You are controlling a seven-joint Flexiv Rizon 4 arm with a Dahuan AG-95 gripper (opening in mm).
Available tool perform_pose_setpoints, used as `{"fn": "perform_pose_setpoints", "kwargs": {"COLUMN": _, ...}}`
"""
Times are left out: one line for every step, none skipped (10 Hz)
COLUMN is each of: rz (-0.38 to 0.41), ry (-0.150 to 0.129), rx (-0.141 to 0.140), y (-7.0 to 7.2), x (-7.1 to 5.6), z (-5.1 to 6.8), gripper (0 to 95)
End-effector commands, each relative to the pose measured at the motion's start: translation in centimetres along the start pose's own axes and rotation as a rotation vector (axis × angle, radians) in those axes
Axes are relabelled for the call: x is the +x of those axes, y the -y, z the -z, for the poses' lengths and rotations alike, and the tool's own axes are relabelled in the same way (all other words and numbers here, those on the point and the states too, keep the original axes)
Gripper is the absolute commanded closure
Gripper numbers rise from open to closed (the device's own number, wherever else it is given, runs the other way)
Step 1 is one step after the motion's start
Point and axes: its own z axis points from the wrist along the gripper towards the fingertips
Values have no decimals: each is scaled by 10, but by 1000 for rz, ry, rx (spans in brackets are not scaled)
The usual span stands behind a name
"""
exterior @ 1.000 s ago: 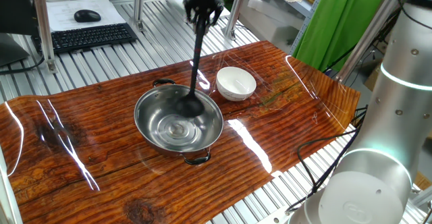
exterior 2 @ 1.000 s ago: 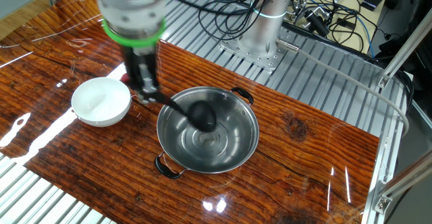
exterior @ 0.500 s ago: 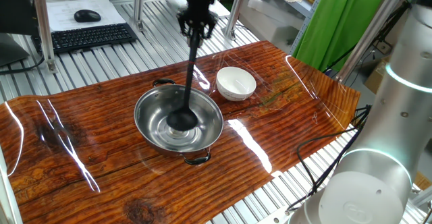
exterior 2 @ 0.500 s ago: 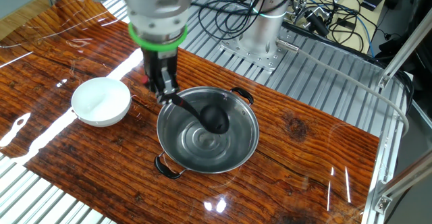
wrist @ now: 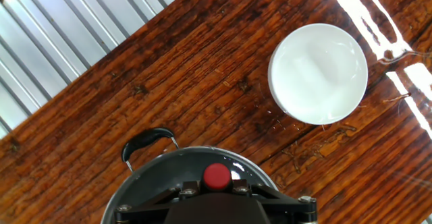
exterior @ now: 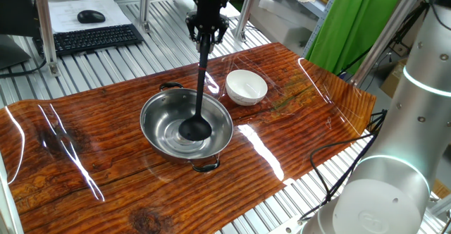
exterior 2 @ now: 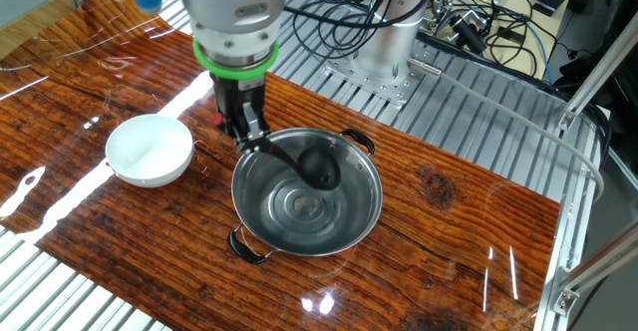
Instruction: Scoop water with a large spoon from one bowl to another
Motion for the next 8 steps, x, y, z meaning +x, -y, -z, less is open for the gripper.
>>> {"fn": "perform_pose_setpoints", "kwargs": {"rz": -16, "ry": -23, "rx": -4, "y": -1, "x": 6, "z": 4, "gripper": 760}}
{"fn": "perform_pose_setpoints", "kwargs": {"rz": -27, "ry": -23, "rx": -11, "y": 1, "x": 10, "z": 4, "gripper": 760}}
{"fn": "perform_pose_setpoints", "kwargs": {"rz": -27, "ry": -21, "rx": -12, "y": 3, "x": 13, "z": 2, "gripper": 760}}
{"fn": "perform_pose_setpoints", "kwargs": {"rz": -29, "ry": -20, "rx": -13, "y": 4, "x": 14, "z": 1, "gripper": 760}}
{"fn": "perform_pose_setpoints", "kwargs": {"rz": -22, "ry": -21, "rx": -14, "y": 5, "x": 15, "z": 1, "gripper": 760}}
{"fn": "perform_pose_setpoints", "kwargs": {"rz": -21, "ry": -21, "rx": -17, "y": 5, "x": 15, "z": 0, "gripper": 760}}
{"fn": "perform_pose_setpoints", "kwargs": {"rz": -18, "ry": -20, "rx": -19, "y": 6, "x": 16, "z": 0, "gripper": 760}}
{"fn": "perform_pose_setpoints", "kwargs": {"rz": -16, "ry": -20, "rx": -20, "y": 6, "x": 16, "z": 0, "gripper": 760}}
